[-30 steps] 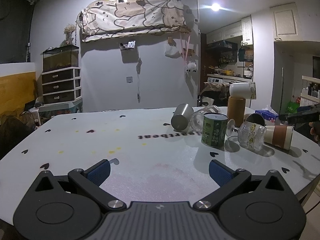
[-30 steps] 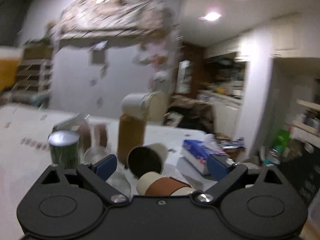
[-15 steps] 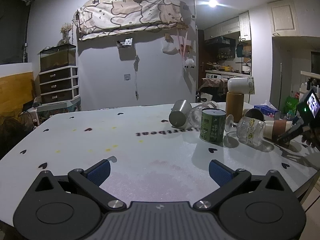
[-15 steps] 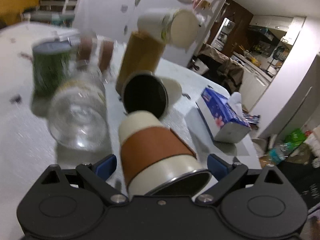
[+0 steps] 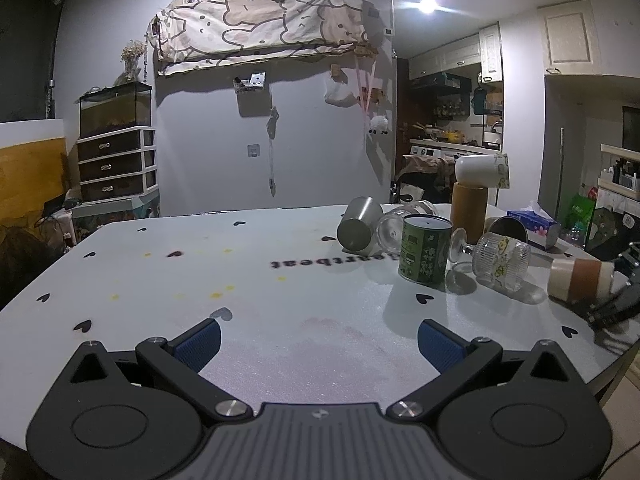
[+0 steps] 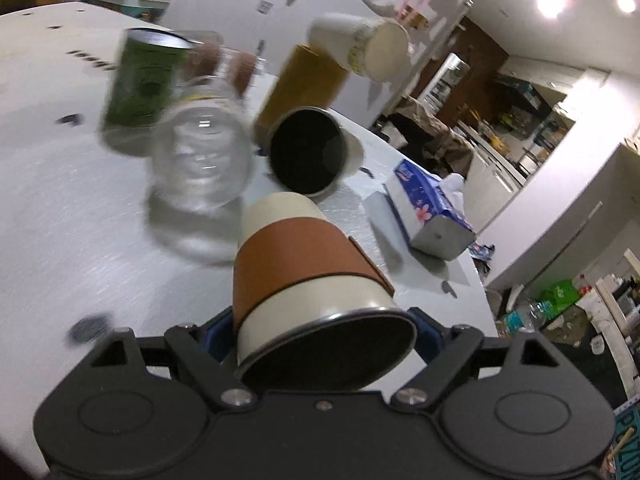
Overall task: Flip cup upright
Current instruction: 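Close the right gripper on the sleeved cup's body and lift it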
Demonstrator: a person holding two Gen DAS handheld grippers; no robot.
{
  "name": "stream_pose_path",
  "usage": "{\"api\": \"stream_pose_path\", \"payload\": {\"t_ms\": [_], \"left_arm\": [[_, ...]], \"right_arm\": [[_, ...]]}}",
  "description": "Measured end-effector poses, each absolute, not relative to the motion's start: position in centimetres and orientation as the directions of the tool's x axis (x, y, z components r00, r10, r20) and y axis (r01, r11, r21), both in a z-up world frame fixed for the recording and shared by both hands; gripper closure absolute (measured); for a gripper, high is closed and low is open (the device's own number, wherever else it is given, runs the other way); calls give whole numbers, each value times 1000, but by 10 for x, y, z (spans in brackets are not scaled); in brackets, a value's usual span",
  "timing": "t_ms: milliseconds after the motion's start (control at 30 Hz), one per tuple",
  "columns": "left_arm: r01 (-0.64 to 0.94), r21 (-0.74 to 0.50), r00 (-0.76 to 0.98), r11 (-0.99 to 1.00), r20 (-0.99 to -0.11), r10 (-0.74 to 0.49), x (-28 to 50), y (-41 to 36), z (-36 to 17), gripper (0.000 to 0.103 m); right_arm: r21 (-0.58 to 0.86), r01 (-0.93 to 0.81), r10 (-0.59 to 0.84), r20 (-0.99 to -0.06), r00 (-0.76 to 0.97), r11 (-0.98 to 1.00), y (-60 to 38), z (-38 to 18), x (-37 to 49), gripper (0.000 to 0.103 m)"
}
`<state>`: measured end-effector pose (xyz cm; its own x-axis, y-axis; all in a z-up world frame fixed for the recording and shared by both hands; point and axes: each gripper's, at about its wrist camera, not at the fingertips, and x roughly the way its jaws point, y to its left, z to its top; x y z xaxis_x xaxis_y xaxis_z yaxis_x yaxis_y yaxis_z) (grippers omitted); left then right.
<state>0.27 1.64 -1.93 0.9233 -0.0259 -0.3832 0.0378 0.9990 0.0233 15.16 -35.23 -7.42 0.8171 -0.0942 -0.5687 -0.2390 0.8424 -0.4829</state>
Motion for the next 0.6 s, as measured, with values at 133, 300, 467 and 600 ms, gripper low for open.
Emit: {"api": "stream_pose_path", "payload": {"t_ms": [133,300,467,600], "left_arm": [[43,16,920,999,-390,-33,5,16,-21,0],[38,9,922,999,-386,-31,4,20,-21,0],[11,-6,928,1000,-373,-12,3,30,-21,0],[-14,-27,926,1000,-376,3,6,42,-22,0]], "right_arm": [[-495,-300,-39,-564,825,815,-337,-74,119,15],[-502,-397,60,-561,826,769,-300,-74,109,15],[-485,-507,199,-553,809,713,-244,-73,118,15],[-473,-583,300,-546,782,660,-198,-72,121,15]]}}
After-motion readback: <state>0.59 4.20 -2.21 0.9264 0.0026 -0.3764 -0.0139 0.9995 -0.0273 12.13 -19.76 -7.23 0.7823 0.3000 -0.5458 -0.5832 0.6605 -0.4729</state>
